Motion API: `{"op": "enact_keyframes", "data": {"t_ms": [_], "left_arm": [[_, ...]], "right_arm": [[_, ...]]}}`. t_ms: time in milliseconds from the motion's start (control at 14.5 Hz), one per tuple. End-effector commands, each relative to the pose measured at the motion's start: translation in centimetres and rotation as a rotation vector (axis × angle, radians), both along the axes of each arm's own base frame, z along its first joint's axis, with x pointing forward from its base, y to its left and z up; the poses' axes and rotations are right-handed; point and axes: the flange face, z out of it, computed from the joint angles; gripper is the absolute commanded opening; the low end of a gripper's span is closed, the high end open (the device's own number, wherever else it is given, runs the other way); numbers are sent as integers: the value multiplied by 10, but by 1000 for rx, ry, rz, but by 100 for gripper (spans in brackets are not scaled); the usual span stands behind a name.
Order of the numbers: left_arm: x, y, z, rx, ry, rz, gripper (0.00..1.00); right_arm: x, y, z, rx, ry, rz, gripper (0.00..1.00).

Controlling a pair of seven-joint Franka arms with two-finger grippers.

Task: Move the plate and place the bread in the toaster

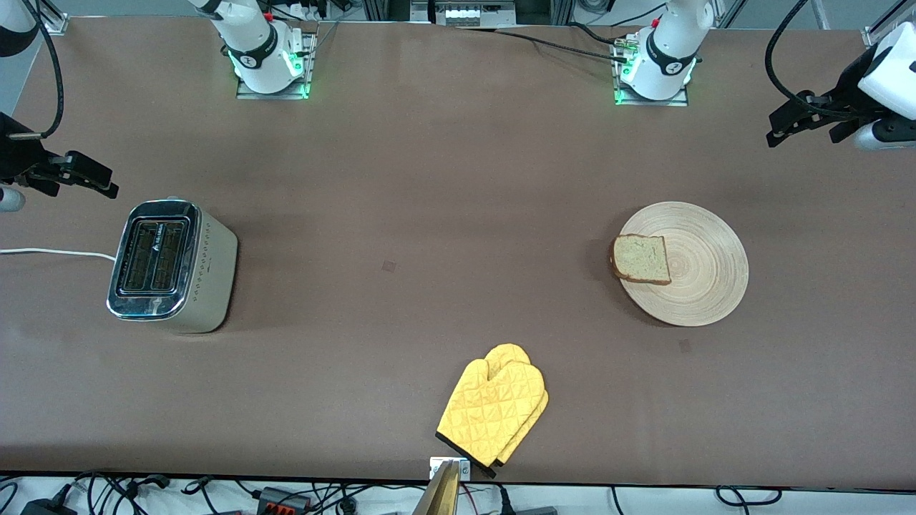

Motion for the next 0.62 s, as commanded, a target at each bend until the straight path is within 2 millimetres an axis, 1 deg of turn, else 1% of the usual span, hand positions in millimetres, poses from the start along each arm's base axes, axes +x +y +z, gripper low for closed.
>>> {"op": "enact_keyframes", "data": {"t_ms": [0,207,552], "left_arm": [[-4,2,3,-11,-14,1,100],[-4,3,3,-11,-13,2,100],[-1,2,0,-15,-10,-2,100]], "right_arm": [[-8,2,9,2,-4,18,100],[-7,2,9,1,-9,18,100],[-3,2,1,2,5,18,100]]}}
